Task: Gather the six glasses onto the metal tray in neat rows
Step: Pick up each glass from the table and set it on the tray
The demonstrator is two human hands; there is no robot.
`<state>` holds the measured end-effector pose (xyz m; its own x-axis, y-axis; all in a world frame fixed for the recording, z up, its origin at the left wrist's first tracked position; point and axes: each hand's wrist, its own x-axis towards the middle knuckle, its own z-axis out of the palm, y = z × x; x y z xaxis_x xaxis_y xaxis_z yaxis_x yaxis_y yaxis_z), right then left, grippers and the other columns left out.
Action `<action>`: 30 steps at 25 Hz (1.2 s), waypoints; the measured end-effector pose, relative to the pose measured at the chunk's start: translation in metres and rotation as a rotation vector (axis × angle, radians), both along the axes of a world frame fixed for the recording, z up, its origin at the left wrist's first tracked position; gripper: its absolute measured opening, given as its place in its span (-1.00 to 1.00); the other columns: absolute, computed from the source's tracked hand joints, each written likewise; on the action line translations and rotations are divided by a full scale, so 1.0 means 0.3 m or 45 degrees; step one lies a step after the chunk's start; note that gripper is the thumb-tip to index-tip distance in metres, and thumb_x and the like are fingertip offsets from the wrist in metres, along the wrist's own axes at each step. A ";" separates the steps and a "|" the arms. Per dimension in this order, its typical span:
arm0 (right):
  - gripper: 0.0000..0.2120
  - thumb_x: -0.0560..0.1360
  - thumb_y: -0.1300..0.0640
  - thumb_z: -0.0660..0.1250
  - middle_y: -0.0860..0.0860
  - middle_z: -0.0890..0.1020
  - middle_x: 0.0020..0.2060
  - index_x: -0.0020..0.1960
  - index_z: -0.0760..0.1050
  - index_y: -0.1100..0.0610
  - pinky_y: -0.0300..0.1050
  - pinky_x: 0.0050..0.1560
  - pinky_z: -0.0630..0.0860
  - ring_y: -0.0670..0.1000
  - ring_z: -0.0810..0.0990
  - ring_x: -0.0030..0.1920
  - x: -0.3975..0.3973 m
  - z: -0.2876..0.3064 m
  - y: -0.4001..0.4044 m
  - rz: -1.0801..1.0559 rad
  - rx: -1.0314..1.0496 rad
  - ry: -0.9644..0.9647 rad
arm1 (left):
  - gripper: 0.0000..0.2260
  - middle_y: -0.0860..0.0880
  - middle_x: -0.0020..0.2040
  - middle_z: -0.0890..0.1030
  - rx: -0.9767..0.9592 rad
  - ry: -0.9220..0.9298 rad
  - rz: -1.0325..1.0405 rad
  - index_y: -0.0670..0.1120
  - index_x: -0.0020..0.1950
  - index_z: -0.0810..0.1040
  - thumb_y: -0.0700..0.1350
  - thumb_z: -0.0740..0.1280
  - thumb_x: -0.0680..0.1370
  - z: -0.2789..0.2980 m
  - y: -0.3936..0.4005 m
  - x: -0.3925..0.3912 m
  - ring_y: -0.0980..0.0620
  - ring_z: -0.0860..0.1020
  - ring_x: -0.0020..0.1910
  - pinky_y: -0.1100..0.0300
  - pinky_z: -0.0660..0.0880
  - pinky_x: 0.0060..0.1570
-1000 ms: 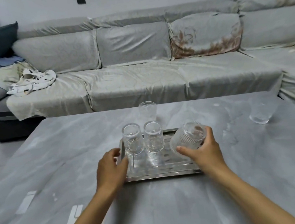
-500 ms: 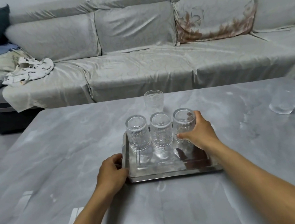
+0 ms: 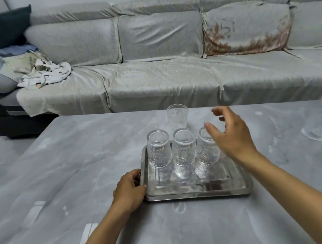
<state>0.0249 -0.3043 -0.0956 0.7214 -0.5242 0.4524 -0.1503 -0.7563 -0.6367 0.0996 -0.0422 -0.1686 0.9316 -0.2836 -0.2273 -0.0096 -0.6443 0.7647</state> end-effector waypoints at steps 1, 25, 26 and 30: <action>-0.63 0.48 -0.06 0.33 0.01 0.59 0.21 0.23 0.44 0.06 0.01 0.11 0.48 0.09 0.53 0.18 0.047 0.042 0.006 0.069 -0.112 0.061 | -0.68 -0.01 -0.06 0.71 -0.003 0.008 -0.002 0.02 0.07 0.66 -0.30 0.37 0.41 -0.001 0.001 0.002 -0.13 0.63 0.04 -0.14 0.52 0.19; -0.94 0.51 0.15 0.38 -0.04 0.71 -0.18 -0.07 0.63 0.11 -0.17 -0.15 0.56 -0.04 0.65 -0.17 0.089 0.203 0.106 0.259 0.293 -0.189 | -0.66 0.06 0.08 0.67 -0.744 -0.286 0.343 0.20 0.09 0.60 -0.23 0.42 0.49 0.123 -0.023 -0.062 0.11 0.64 0.04 0.38 0.54 -0.15; -0.95 0.50 0.17 0.39 -0.05 0.71 -0.19 -0.09 0.64 0.08 -0.16 -0.12 0.58 -0.04 0.66 -0.17 0.006 0.205 0.143 0.316 0.508 -0.264 | -0.69 0.07 0.04 0.69 -0.893 -0.257 0.280 0.22 0.09 0.62 -0.16 0.47 0.46 0.165 -0.024 -0.092 0.15 0.66 0.00 0.38 0.56 -0.17; -0.88 0.48 0.26 0.40 -0.01 0.70 -0.21 -0.14 0.65 0.07 -0.13 0.00 0.63 0.03 0.68 -0.12 -0.241 0.113 0.304 0.566 1.130 -0.344 | -0.42 -0.01 0.12 0.72 -1.273 0.098 0.024 0.13 0.30 0.55 0.13 0.53 0.29 0.247 -0.051 -0.236 0.00 0.69 0.08 0.11 0.57 -0.03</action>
<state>-0.0474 -0.2130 -0.0618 0.8636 -0.4591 0.2085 0.2598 0.0507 -0.9643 0.0287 -0.0576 -0.0944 0.9306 -0.3629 0.0476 0.0662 0.2949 0.9532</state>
